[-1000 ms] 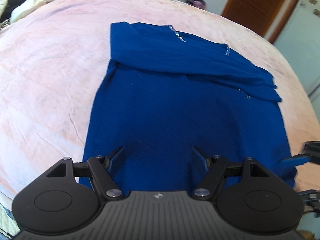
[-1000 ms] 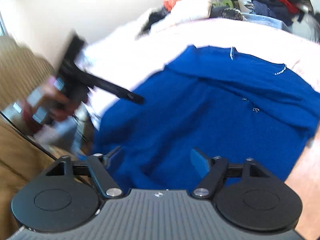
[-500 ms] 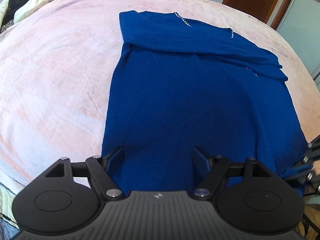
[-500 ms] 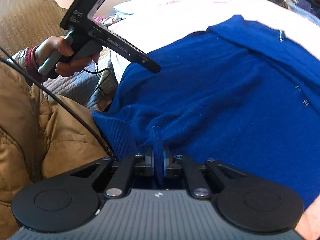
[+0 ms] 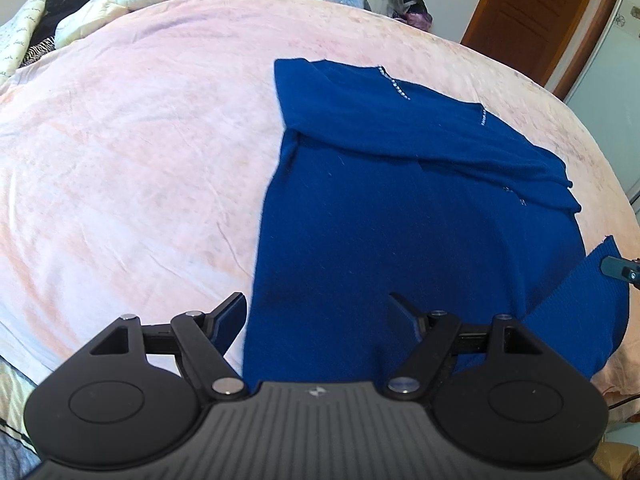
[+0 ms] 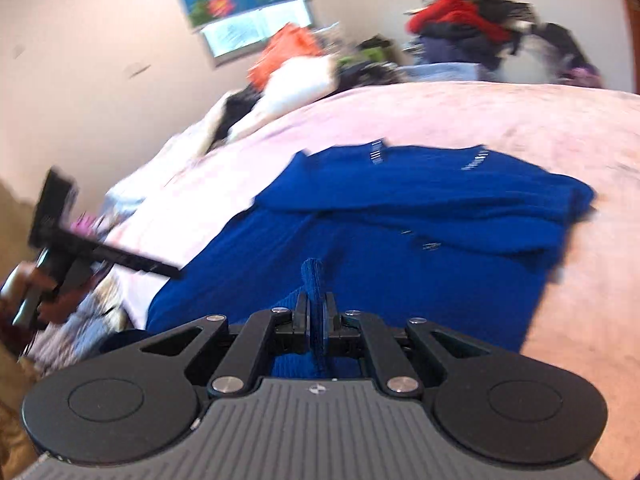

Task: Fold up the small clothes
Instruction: 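Lift the hem toward the collar with the right gripper while the left gripper grasps the hem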

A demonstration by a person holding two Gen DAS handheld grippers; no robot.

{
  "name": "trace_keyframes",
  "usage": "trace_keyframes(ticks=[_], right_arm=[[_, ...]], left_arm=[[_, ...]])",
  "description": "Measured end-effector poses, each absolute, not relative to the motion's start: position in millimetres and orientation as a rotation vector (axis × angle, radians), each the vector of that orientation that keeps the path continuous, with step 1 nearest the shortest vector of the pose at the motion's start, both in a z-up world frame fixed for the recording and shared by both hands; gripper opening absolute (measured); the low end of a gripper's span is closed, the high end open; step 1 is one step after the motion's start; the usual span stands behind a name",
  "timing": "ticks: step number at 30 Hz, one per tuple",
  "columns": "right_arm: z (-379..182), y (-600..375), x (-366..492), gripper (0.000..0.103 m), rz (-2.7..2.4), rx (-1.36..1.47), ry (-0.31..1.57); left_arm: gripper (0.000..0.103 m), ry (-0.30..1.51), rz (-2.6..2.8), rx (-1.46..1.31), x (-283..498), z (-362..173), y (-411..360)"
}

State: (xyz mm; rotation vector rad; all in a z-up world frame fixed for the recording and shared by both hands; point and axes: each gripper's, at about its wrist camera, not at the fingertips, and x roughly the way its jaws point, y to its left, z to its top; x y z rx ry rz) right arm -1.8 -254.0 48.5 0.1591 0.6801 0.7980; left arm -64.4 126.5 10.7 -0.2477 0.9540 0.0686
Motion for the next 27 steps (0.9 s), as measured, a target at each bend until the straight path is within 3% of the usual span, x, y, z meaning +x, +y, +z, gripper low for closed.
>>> trace_keyframes(ticks=[13,25,27], right_arm=[[-12,-259,36,0.008,0.690,0.318,0.783],[-22,-253,42,0.008,0.682,0.346,0.820],[-22,-251,41,0.008,0.679,0.346,0.818]], left_arm=[[0.076,0.970,-0.319,-0.130,-93,12,146],[0.075,0.969,-0.496,0.080,-135,-1,142],[0.054,1.001,-0.495,0.092,-134,-7,139]])
